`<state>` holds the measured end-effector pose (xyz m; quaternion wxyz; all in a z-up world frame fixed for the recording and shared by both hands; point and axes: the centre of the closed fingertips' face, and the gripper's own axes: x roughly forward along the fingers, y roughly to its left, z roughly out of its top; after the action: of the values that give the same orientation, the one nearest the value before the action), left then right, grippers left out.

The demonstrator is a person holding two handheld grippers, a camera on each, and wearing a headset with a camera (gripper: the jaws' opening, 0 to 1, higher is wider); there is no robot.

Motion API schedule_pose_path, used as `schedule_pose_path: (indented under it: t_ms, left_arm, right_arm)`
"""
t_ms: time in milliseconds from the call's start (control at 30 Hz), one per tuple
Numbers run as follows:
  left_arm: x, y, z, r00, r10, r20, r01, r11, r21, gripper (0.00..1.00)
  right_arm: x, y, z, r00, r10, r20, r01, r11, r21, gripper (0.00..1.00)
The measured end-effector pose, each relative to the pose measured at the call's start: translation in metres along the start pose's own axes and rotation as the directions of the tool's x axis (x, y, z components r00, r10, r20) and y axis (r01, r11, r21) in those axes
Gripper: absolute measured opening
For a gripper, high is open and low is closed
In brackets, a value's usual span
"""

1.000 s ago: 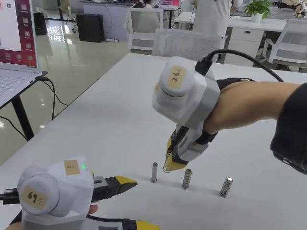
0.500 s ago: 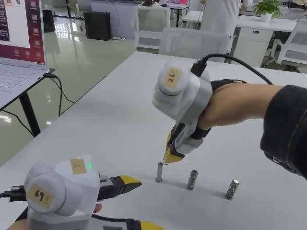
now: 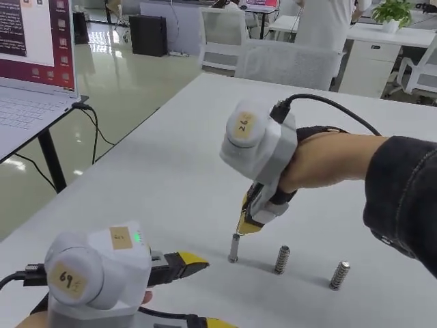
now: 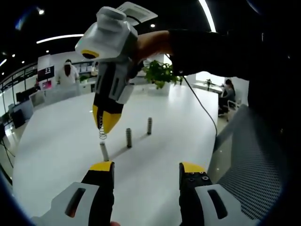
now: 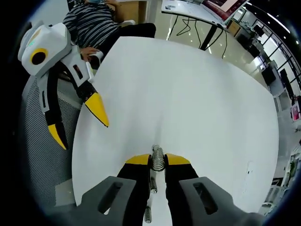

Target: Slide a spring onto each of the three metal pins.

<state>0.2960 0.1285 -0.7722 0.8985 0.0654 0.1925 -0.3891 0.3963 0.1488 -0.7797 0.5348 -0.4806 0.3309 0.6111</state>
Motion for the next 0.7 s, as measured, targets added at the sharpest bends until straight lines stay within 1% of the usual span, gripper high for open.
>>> schedule_pose_path:
  t_ms: [200,700]
  left_arm:
    - [0.0,0.001,0.0,1.0,0.001,0.001,-0.001,1.0,-0.003,0.5]
    - [-0.001,0.003,0.0,1.0,0.004,0.0,-0.004,1.0,-0.007,0.49]
  right_arm:
    - [0.007,-0.001,0.001,1.0,0.007,-0.005,-0.007,1.0,0.0,0.08]
    - [0.015,-0.003,0.001,0.9997,0.022,-0.013,-0.022,1.0,0.013,0.08]
